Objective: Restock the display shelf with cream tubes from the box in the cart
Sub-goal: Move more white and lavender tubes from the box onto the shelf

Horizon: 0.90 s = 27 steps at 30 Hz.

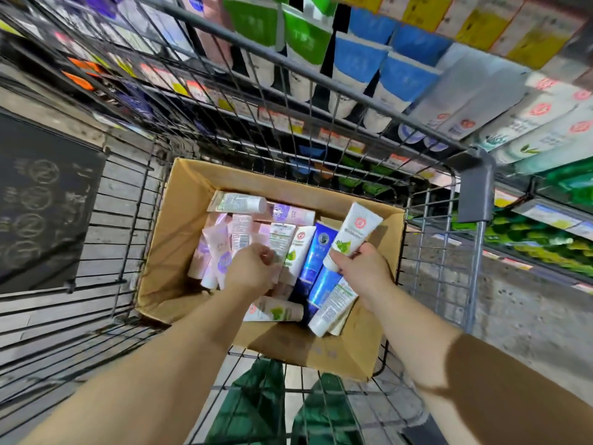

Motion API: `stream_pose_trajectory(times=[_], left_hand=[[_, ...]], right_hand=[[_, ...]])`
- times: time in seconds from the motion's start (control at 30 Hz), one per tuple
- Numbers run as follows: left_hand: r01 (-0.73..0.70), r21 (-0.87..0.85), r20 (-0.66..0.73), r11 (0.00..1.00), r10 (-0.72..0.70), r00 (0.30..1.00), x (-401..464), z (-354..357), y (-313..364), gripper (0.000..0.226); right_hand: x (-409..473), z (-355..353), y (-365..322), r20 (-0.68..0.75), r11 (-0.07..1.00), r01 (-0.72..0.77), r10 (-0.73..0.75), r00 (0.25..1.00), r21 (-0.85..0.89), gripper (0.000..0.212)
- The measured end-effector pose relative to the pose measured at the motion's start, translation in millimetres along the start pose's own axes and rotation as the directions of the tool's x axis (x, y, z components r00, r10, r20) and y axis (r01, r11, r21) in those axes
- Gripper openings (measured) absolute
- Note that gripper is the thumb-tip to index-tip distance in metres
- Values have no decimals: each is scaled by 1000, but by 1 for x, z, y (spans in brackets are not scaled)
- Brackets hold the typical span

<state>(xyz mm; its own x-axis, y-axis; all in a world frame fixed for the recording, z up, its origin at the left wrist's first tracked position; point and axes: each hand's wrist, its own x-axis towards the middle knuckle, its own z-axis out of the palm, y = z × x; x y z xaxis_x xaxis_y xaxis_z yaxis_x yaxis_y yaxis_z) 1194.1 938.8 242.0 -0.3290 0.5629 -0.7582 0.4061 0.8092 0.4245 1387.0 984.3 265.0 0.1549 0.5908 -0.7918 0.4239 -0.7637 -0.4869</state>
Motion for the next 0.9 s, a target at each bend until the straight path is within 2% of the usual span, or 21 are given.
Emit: stream_pose_trajectory(times=[0.1,0.17,0.27,0.47,0.53,0.6,0.67,0.8,0.9], left_hand=[[-29,303,-62,953,50,997,-6,10,6,27],[13,424,-84,905,26,996,-9,15,12,42],[56,496,-56,867,-33,998,-10,14,24,51],[-59,588,137,807,-27,990,-14,6,39,44],[-30,507,200,862,-84,976,-13,11,32,52],[61,326,207,943,-135,969,-16,14,20,57],[121,151,224,981,-153,963,-21,11,9,50],[166,-235,408,958,-57,911,-31,-11,-5,33],[144,-308,472,940,20,882,-41,-28,2,36]], right_hand=[[-1,2,3,34,1000,6,-5,999,-26,19],[-2,4,5,74,999,-1,4,997,-45,21],[-2,4,10,122,999,-7,12,992,-46,23],[-6,-1,16,135,999,-9,14,991,-33,27],[-8,-2,18,149,1000,-2,5,989,-17,24],[-9,-3,18,159,1000,1,-1,987,0,18],[-11,-4,18,166,1000,10,-11,986,7,18],[-20,-6,13,178,1000,15,-13,984,-11,18],[-32,-10,4,183,999,25,-17,983,-44,16]])
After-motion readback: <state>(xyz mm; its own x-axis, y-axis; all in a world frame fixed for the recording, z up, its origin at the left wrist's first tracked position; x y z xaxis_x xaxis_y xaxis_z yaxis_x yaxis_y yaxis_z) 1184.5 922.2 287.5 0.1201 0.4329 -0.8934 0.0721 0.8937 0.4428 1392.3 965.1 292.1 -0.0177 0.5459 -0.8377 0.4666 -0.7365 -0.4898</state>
